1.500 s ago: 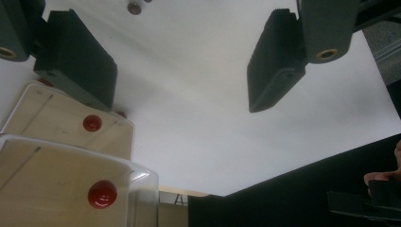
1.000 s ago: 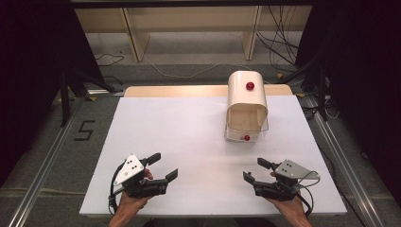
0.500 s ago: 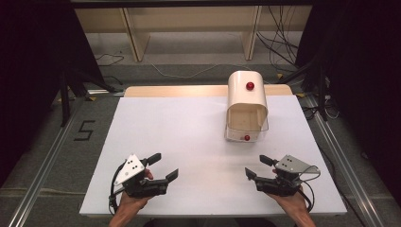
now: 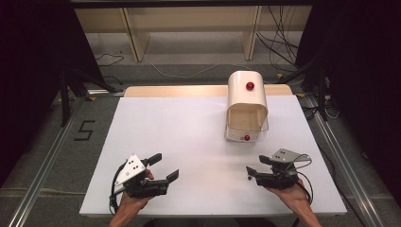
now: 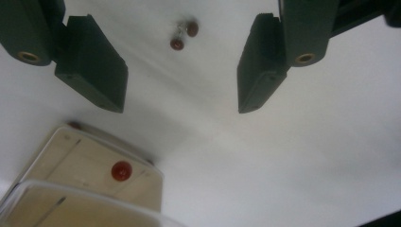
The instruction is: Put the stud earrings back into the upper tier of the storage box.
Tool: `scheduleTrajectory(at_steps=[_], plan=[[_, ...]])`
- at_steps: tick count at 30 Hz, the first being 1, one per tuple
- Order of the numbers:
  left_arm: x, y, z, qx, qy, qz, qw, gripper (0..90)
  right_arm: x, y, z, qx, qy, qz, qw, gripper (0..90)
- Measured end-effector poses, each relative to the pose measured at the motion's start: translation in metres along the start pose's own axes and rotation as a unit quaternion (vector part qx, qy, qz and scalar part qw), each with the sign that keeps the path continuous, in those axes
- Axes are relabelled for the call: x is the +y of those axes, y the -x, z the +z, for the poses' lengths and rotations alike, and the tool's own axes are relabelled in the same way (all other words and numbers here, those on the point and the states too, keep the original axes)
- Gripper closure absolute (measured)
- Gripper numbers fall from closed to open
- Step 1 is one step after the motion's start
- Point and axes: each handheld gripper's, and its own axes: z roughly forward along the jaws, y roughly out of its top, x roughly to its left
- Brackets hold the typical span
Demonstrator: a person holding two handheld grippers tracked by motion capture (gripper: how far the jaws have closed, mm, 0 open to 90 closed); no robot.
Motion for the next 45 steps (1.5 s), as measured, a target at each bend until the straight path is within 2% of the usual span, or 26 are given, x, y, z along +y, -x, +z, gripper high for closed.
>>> scheduleTrajectory(at_steps=[9,11,14,19,35,38,45], plan=[[0.000,0.000,0.000,-0.001,-0.001,0.000,1.0000,15.9,0.001,0.007,0.019,-0.006,-0.073,0.007,0.9973,44.6],[0.000,0.000,0.000,0.000,0.000,-0.001,1.0000,15.9,0.002,0.009,0.024,-0.005,-0.087,0.011,0.9962,46.4],[0.000,0.000,0.000,0.000,0.001,-0.001,1.0000,15.9,0.002,0.010,0.030,0.000,-0.103,0.006,0.9947,48.6],[0.000,0.000,0.000,0.001,0.001,-0.001,1.0000,15.9,0.001,0.012,0.038,-0.002,-0.136,0.011,0.9906,54.5],[0.001,0.000,0.000,0.002,-0.001,-0.001,1.0000,15.9,-0.002,0.012,0.052,0.005,-0.189,0.007,0.9820,72.5],[0.000,0.000,0.000,0.001,-0.002,-0.001,1.0000,15.9,-0.002,0.012,0.052,0.001,-0.192,0.004,0.9815,77.5],[0.000,0.000,0.000,0.001,-0.003,-0.001,1.0000,15.9,-0.001,0.009,0.052,0.003,-0.191,-0.002,0.9816,80.0]])
